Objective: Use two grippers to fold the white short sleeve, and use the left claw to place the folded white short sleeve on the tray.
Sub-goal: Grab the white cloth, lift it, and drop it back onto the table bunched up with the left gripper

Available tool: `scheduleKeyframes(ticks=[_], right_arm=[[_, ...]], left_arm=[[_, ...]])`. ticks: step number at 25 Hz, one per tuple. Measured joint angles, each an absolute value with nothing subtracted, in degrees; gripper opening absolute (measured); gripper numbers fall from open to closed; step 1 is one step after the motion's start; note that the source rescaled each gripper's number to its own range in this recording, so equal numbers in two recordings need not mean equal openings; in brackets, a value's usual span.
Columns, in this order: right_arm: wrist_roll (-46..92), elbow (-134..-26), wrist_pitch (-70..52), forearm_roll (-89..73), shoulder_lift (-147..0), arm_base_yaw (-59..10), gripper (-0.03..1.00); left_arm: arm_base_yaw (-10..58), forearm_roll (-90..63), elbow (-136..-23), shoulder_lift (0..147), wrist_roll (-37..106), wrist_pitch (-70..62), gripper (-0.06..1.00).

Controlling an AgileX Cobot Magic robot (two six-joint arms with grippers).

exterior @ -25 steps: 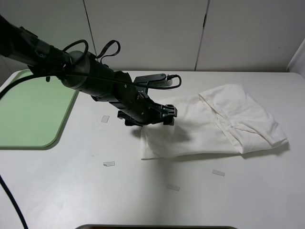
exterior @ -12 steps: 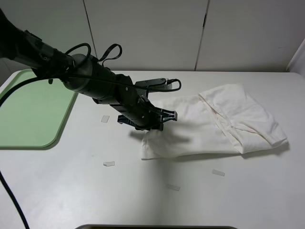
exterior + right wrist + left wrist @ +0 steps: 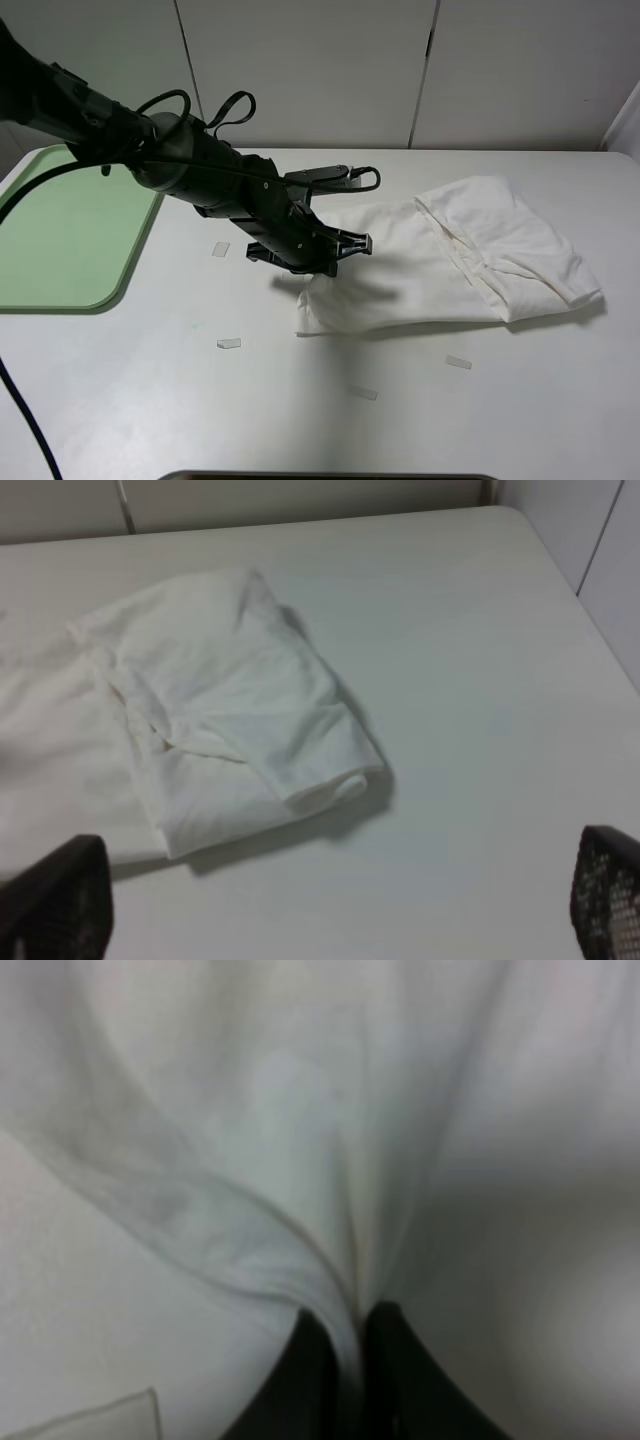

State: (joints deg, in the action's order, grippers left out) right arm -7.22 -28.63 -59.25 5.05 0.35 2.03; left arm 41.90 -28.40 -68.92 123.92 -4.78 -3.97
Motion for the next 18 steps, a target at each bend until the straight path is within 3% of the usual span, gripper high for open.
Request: scheduleKeyframes(ticks=[18], right_arm=[[-7.2, -28.6, -59.2, 5.1, 0.4, 2.0, 1.00]], left_arm=[[34.0, -28.3, -68.9, 117.5, 4.8, -22.1, 0.03]])
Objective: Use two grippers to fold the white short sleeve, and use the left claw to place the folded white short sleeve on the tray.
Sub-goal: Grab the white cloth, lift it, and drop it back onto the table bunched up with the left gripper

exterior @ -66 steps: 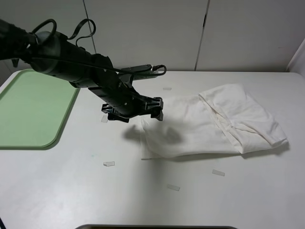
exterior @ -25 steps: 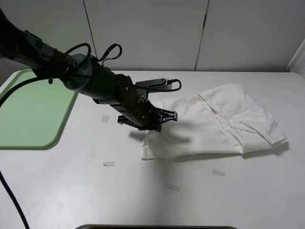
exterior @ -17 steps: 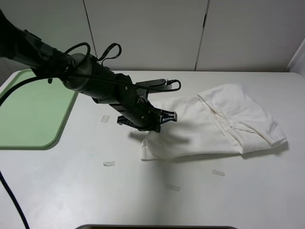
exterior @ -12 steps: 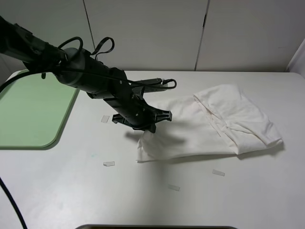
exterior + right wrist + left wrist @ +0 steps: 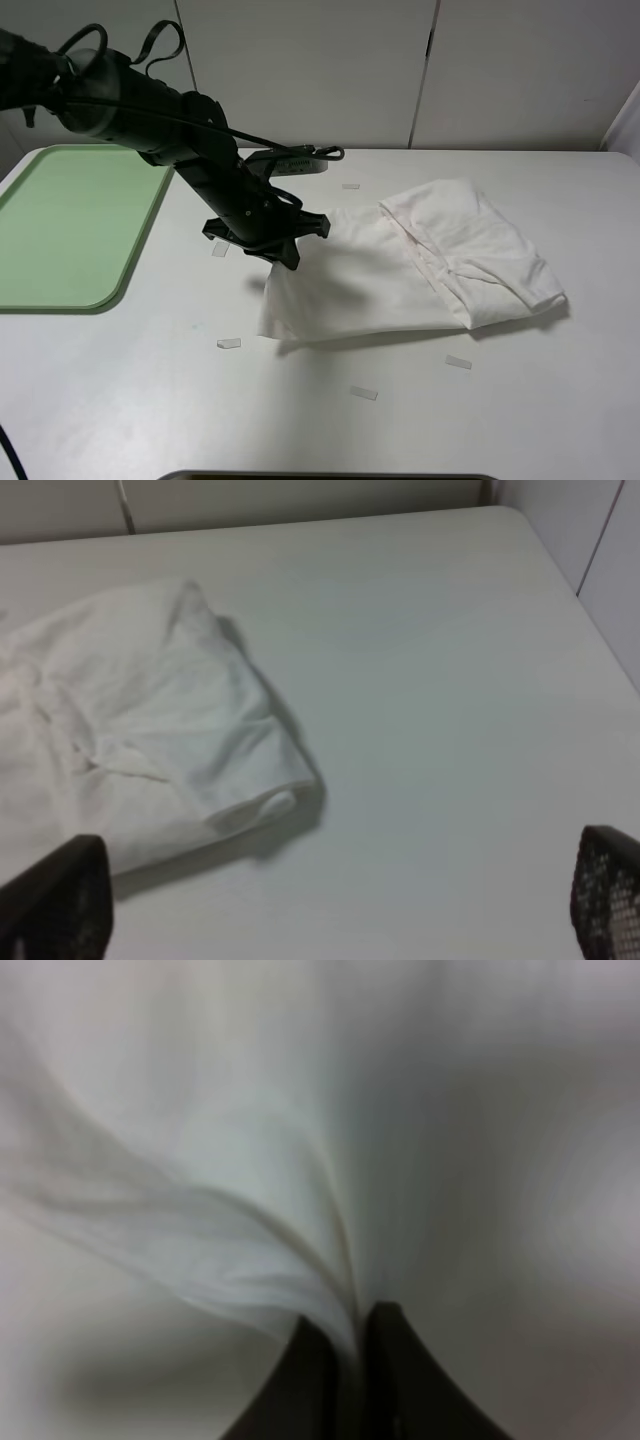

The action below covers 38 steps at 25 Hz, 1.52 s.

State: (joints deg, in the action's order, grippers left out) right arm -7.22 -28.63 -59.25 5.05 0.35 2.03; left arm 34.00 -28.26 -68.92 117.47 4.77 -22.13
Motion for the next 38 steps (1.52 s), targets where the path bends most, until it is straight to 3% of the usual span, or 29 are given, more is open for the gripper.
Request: scheduleKeyframes(ticks=[20, 38], right_arm=[[-7.2, -28.6, -59.2, 5.1, 0.4, 2.0, 1.00], [-7.2, -28.6, -59.2, 5.1, 0.4, 2.0, 1.00]], left_arm=[[31.4, -8.6, -68.9, 99.2, 5.1, -45.0, 0.03], [31.4, -3.0, -68.8, 88.3, 5.2, -56.2, 0.03]])
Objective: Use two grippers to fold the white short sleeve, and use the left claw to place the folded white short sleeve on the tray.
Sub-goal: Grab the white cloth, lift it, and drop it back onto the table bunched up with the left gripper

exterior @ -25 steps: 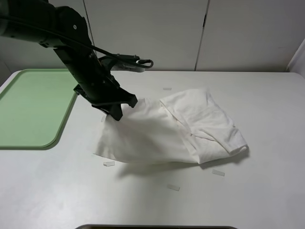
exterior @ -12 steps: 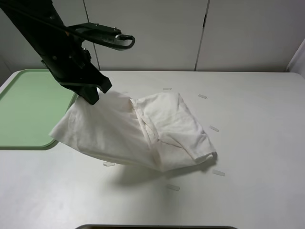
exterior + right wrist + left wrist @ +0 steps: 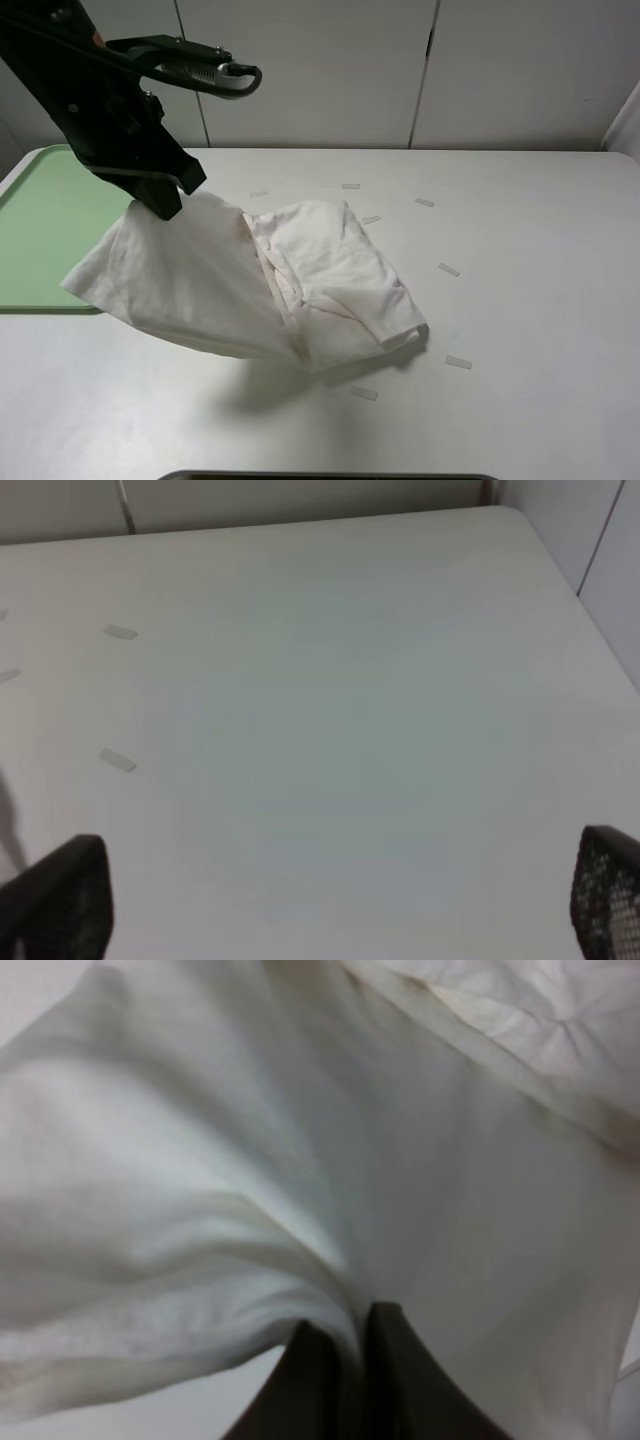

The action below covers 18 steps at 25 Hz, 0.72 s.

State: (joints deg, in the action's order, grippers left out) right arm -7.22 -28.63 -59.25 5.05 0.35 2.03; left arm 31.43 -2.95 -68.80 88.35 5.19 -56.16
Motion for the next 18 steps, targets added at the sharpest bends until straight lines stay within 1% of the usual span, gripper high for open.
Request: scheduleKeyframes(ticks=[9, 18], right_arm=[[-7.2, -28.6, -59.2, 4.8, 0.4, 2.0, 1.00], [-7.2, -28.6, -59.2, 4.7, 0.4, 2.0, 1.00]], left_arm=[[31.9, -6.5, -67.5, 91.1, 5.2, -52.8, 0.03], [39.5, -10.4, -67.2, 97.1, 4.4, -38.7, 0.03]])
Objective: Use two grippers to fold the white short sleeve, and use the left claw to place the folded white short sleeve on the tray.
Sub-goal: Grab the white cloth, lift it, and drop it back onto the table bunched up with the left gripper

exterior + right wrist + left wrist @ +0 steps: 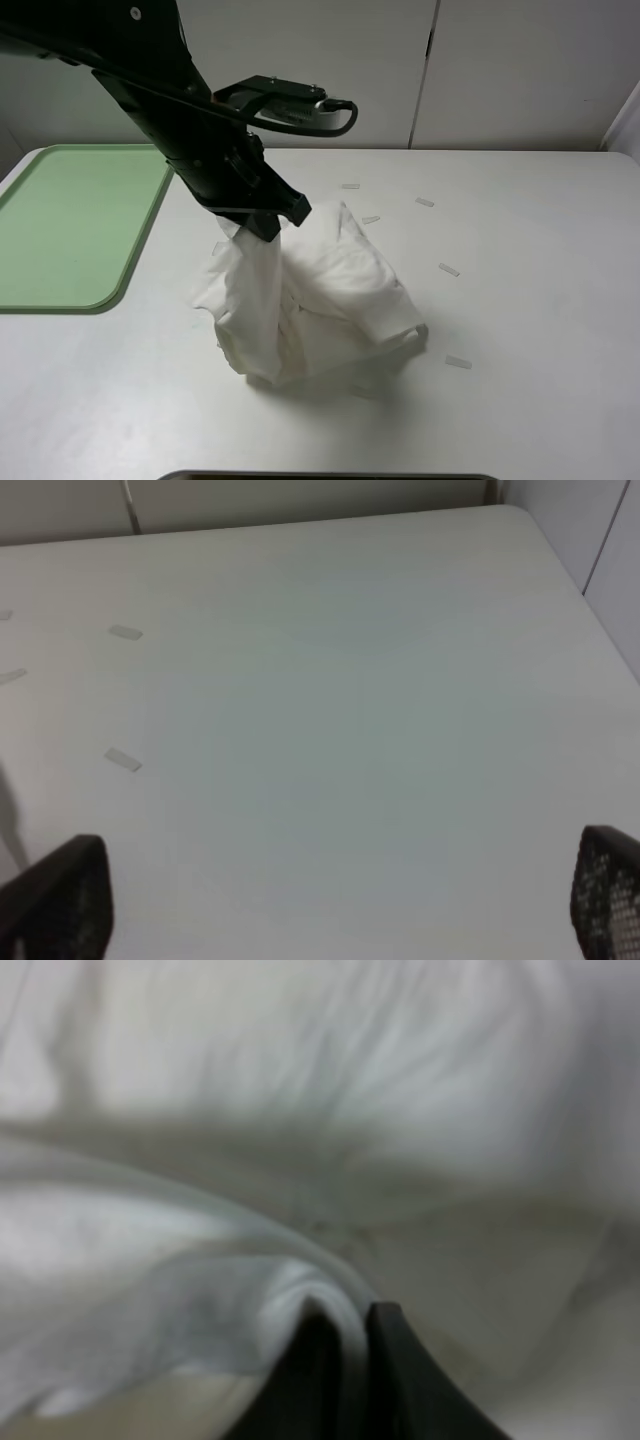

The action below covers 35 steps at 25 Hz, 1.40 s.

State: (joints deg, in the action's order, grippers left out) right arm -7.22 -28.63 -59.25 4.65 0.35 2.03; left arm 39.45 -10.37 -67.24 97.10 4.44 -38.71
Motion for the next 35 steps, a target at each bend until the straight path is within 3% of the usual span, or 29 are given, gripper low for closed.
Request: scheduleKeyframes(ticks=[18, 26, 31, 35], right_arm=[[-7.2, -28.6, -59.2, 4.4, 0.4, 2.0, 1.00], [-7.2, -28.6, -59.2, 4.4, 0.4, 2.0, 1.00], [-7.2, -28.6, -59.2, 4.2, 0.4, 2.0, 1.00], [-7.2, -28.6, -59.2, 4.2, 0.4, 2.0, 1.00]], left_arm=[[44.0, -21.5, -67.2, 106.9, 4.3, -20.2, 0.03], [46.6, -22.0, -67.2, 109.8, 4.3, -12.5, 0.08], [46.8, -22.3, -67.2, 110.8, 4.3, -11.4, 0.27], [46.8, -22.4, -67.2, 110.8, 4.2, -9.9, 0.82]])
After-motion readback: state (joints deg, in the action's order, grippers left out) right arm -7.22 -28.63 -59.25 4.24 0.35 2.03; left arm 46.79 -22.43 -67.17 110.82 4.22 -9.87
